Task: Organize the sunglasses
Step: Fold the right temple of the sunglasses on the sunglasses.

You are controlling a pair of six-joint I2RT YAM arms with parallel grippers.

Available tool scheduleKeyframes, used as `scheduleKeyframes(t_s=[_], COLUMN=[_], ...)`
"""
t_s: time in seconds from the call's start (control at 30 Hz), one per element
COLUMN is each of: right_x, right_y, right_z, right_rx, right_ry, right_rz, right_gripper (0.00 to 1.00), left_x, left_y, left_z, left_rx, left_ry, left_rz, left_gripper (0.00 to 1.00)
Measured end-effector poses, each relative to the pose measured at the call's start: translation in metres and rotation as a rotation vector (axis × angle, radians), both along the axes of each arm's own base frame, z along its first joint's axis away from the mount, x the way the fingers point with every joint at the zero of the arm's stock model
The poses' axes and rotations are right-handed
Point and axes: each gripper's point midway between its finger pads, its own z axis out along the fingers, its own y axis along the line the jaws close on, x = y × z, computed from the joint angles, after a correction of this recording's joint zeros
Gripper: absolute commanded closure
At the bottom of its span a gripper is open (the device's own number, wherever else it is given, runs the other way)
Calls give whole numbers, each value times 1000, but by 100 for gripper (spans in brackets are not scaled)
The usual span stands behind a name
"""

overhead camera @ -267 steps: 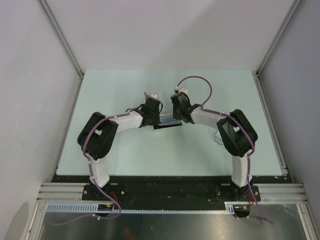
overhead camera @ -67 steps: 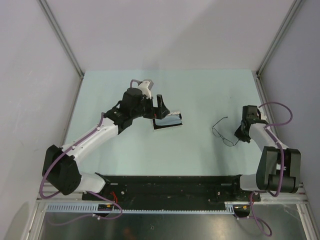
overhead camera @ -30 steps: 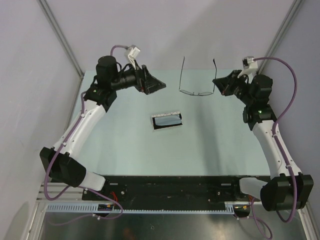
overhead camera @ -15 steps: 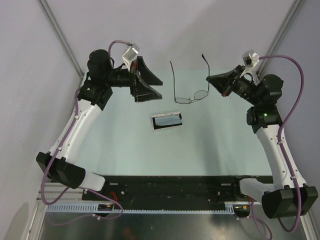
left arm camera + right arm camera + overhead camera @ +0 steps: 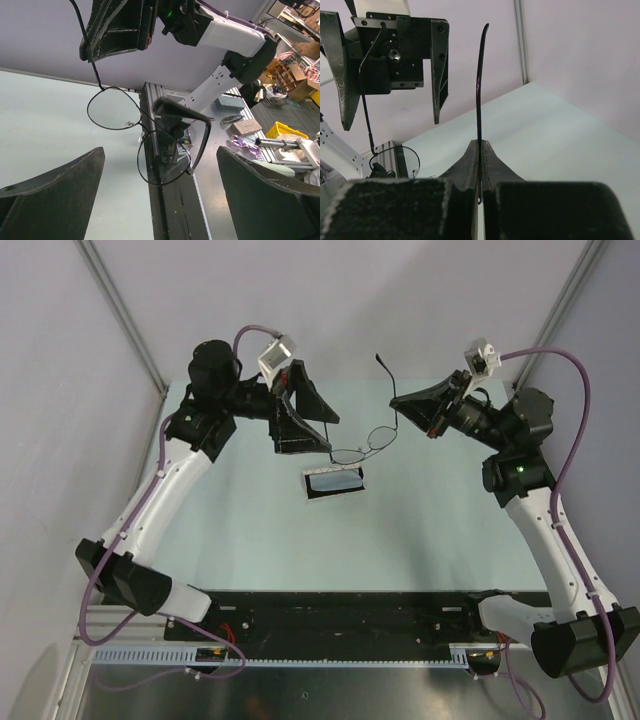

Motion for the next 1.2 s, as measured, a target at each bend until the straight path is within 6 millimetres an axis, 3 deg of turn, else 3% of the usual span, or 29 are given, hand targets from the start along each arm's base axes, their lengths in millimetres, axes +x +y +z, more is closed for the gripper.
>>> scheduleKeyframes(t_s=[0.3,0.53,0.9,1.2], right_x=[1,-2,-10,-8], right_y=[17,29,55,61], right_z=[-1,3,2,-5], right_rx=[-9,-13,-59,-92], right_ry=[-10,-25,-70,-75], right_rz=[27,62,114,113], right_gripper=[100,100,100,100], left_x=[0,11,0,-2], left_y=[-3,-13,-20,-25], left_z=[-3,-20,-27,-32], left_rx=[3,31,46,55], left_ry=[7,85,132,156], left_rz=[-13,-56,-147,-187], left_gripper=[0,0,0,0])
